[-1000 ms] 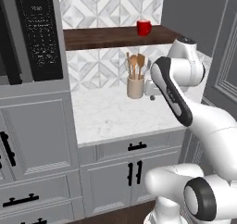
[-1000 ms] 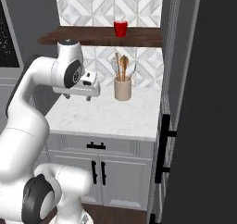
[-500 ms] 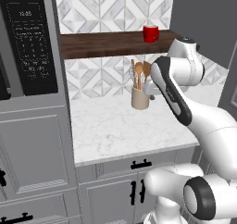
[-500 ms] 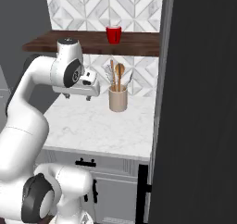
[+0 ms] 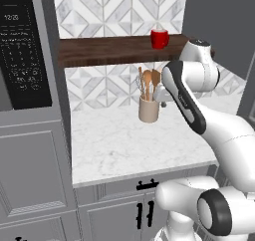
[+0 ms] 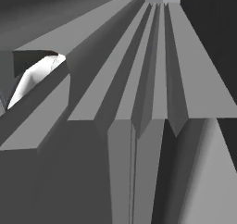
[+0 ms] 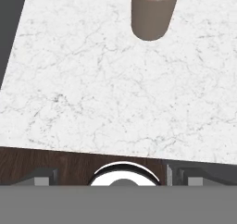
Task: Gather all objects into one cabinet and sort the glasses and bowls to opposite sides.
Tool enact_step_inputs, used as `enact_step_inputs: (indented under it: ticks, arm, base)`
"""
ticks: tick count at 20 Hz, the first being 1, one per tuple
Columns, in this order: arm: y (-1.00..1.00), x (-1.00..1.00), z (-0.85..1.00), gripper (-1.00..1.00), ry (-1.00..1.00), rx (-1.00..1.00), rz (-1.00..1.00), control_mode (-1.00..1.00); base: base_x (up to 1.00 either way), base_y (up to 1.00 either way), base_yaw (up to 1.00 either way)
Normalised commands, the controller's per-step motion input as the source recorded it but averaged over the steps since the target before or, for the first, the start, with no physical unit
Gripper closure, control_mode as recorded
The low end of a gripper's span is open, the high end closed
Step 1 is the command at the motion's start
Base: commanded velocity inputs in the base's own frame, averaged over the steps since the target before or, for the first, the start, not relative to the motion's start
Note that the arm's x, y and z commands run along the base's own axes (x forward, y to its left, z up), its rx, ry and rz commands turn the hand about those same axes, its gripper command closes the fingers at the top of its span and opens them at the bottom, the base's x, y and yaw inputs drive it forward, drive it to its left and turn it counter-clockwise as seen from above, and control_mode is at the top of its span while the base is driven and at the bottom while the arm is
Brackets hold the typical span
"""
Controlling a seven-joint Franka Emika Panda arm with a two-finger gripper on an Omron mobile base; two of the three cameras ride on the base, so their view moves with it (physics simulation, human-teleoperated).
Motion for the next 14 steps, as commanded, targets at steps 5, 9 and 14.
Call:
enact_step_inputs:
  ticks: [5,9,14]
  arm:
    - [0.0,0.0,0.0,-1.0,0.0,0.0,0.0,1.0]
    - [0.0,0.02,0.51,-1.0,-0.37,0.07,0.0,-1.0]
    - [0.0,0.28,0.77,-1.0,-0.3,0.09,0.0,-1.0]
  base:
    - [-0.01,0.0,0.0]
    - [0.0,0.0,0.0]
    - [0.0,0.0,0.0]
